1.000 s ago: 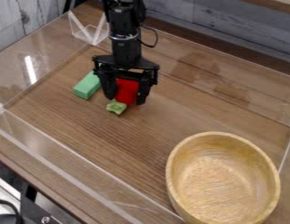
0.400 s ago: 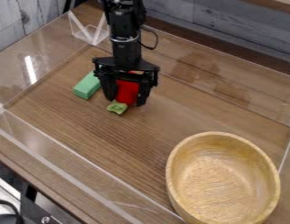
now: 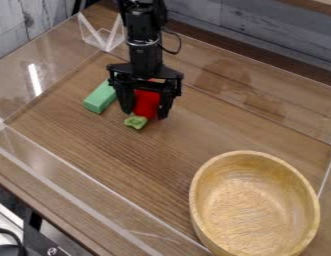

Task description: Move the red object to the right side of the table

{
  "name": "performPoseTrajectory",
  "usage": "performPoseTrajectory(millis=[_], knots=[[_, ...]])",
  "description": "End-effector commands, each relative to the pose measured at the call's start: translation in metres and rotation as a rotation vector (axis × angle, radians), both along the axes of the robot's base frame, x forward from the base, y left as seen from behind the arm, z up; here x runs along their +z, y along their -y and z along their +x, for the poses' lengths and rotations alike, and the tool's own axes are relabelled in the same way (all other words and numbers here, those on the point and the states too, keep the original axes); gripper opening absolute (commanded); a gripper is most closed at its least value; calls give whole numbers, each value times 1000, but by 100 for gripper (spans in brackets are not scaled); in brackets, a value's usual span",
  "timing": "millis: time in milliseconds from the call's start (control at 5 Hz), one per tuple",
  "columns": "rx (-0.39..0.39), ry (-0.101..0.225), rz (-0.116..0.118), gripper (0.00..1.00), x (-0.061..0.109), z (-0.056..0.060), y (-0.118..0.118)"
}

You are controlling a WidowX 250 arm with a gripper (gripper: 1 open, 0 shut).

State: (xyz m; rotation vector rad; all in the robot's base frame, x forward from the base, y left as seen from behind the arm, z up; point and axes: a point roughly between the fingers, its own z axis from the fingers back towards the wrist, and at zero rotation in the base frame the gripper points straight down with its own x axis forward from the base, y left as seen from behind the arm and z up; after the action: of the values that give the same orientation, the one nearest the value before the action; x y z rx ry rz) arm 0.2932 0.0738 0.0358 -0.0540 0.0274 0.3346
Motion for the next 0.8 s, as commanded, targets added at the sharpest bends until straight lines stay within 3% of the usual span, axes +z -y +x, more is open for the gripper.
performPoseTrajectory(millis=[0,400,600], knots=[[8,51,16,100,12,10,-4],[17,49,17,100,10,11,-5],[20,45,19,0,7,12,-4]])
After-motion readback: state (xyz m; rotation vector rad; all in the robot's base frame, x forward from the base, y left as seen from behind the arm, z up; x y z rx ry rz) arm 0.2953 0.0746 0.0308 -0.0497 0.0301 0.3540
